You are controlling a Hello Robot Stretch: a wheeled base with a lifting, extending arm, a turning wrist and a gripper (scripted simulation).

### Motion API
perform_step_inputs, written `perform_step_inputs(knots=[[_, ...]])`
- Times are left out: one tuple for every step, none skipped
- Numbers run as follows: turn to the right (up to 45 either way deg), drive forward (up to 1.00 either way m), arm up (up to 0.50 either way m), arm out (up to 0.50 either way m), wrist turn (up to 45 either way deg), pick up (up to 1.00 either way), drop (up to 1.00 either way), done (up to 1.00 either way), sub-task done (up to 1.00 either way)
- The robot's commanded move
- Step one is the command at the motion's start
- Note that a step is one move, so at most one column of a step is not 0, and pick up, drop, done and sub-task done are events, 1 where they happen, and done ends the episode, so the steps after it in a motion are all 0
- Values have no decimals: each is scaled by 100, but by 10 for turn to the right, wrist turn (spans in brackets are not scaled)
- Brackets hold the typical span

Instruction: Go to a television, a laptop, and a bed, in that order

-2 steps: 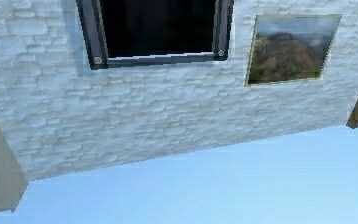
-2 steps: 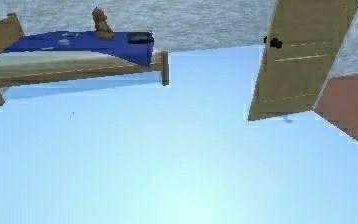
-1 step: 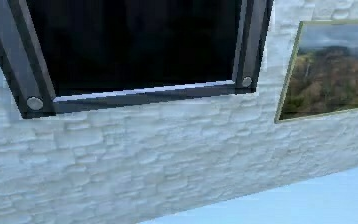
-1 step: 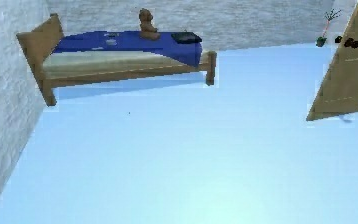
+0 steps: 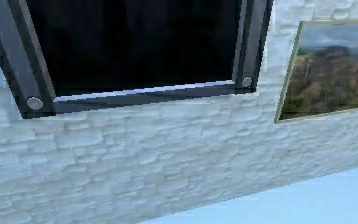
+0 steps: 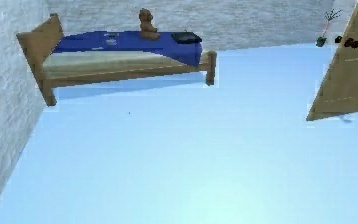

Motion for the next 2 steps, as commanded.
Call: perform_step_inputs(knots=[[450,0,0,0,0,0,0,0,0],[450,0,0,0,0,0,0,0,0]])
